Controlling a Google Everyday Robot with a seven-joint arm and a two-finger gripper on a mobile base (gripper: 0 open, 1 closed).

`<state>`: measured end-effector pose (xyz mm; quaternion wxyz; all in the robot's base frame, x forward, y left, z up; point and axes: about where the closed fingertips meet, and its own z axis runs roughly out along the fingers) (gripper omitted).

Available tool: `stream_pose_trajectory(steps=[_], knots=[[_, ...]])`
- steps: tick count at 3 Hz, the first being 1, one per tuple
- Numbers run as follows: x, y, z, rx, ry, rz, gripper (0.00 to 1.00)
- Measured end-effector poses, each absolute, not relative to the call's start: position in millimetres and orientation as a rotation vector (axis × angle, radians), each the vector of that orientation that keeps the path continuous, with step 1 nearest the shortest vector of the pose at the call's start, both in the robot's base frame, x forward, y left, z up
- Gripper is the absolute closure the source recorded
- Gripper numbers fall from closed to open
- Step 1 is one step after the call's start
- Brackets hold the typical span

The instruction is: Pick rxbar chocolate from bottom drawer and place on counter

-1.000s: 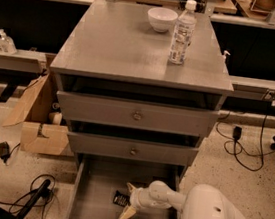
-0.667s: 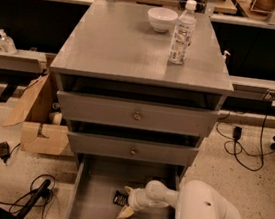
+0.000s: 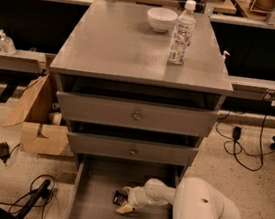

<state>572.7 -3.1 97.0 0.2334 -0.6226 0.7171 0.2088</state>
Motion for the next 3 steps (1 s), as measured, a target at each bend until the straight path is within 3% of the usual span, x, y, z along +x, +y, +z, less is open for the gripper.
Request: stream_pose_trajectory(steps=[1,2,3], knots=[[572.7,-3.1,104.4,-1.71,1.969,0.573,0.85],[572.7,-3.1,105.1,-1.71,1.969,0.574,1.0],[572.6,-3.1,105.1,-1.71,1.969,0.574,1.0]])
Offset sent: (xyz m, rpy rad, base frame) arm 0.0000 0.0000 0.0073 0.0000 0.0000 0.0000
